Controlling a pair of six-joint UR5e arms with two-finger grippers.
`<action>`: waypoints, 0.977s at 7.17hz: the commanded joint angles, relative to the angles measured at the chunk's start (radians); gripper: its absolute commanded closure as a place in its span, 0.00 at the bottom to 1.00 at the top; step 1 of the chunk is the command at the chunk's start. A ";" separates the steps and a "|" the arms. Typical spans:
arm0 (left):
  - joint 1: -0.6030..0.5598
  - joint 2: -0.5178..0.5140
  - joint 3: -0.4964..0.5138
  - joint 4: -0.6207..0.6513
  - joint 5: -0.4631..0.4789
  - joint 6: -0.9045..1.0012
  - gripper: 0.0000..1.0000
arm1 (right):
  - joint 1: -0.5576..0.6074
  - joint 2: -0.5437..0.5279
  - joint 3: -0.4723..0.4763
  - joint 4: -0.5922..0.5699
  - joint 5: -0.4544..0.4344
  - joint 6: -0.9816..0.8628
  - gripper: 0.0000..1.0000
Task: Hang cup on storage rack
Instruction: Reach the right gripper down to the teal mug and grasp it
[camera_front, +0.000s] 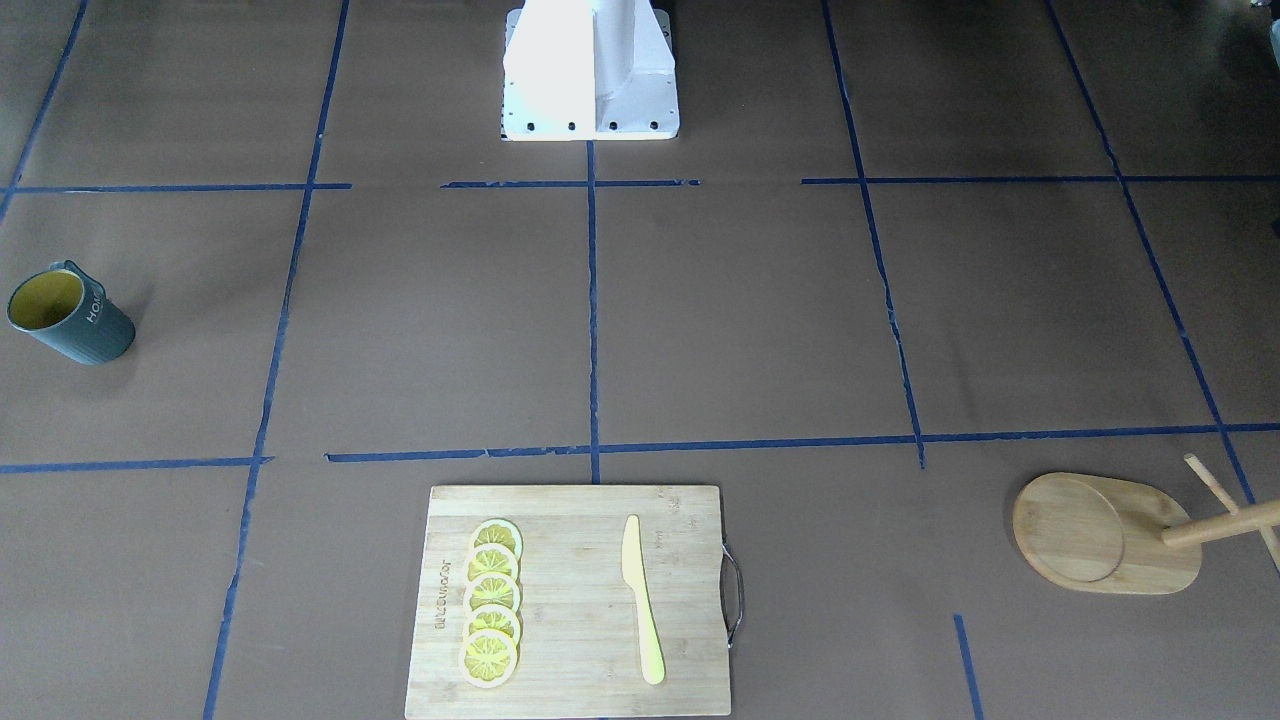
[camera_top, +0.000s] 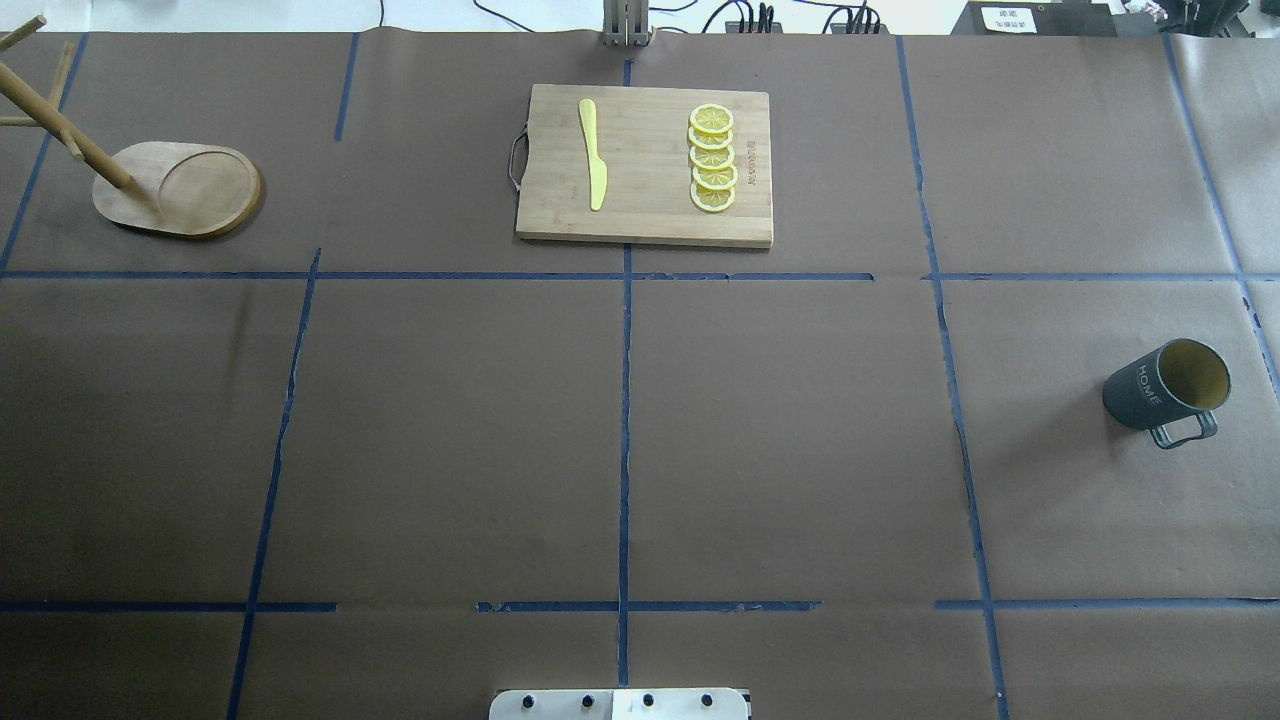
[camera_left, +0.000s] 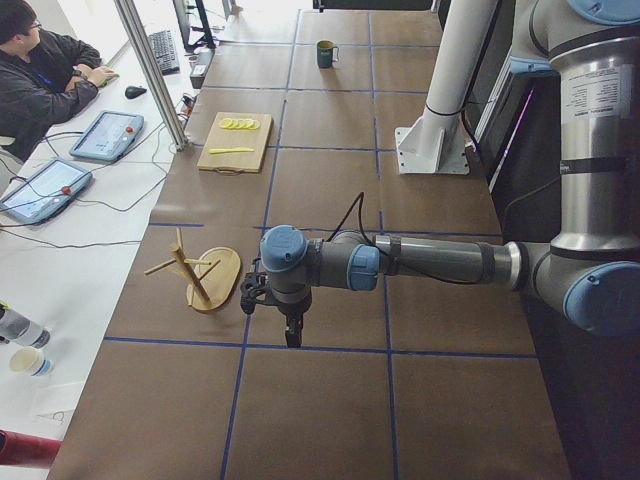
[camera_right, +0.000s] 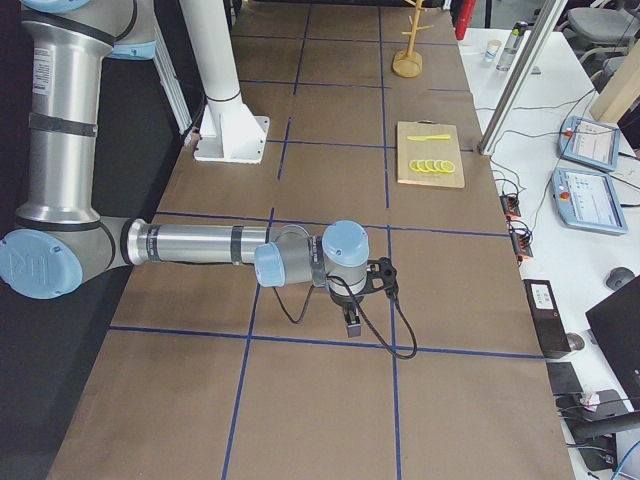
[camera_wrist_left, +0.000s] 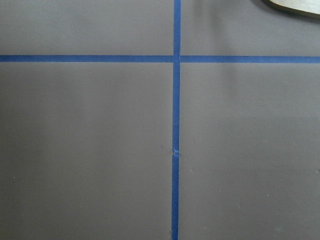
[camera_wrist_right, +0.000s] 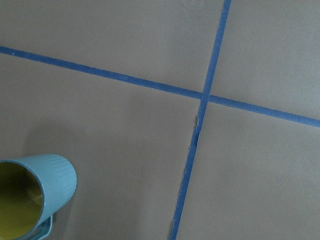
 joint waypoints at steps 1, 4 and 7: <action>0.003 0.000 0.003 0.000 -0.001 -0.002 0.00 | -0.018 0.005 0.000 0.007 0.001 0.000 0.00; 0.002 0.003 0.001 0.000 -0.001 -0.002 0.00 | -0.122 0.108 0.002 0.030 -0.002 0.000 0.00; 0.002 0.003 0.000 -0.001 -0.001 -0.002 0.00 | -0.273 0.111 0.005 0.034 -0.027 0.009 0.00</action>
